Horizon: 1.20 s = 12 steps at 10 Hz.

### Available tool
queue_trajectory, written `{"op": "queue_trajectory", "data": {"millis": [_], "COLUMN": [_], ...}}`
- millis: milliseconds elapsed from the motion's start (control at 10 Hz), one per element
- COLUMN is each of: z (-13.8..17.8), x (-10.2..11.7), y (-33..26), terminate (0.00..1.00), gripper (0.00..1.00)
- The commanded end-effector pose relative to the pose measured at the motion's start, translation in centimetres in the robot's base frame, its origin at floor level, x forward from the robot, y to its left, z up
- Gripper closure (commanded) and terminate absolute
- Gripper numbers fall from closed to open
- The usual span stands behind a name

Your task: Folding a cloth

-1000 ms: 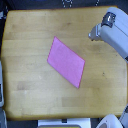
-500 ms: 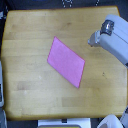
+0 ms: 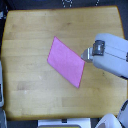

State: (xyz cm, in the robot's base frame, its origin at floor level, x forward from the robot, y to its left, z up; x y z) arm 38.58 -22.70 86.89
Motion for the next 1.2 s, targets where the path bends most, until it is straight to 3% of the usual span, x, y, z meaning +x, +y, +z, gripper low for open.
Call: {"op": "queue_trajectory", "data": {"millis": [0,700,1100], "z": [-2.6,-7.8,-10.2], "x": [-1.7,-5.4,-5.5], "y": [7.4,6.1,6.6], "terminate": [0.00,0.00,0.00], "gripper": [0.00,0.00,0.00]}}
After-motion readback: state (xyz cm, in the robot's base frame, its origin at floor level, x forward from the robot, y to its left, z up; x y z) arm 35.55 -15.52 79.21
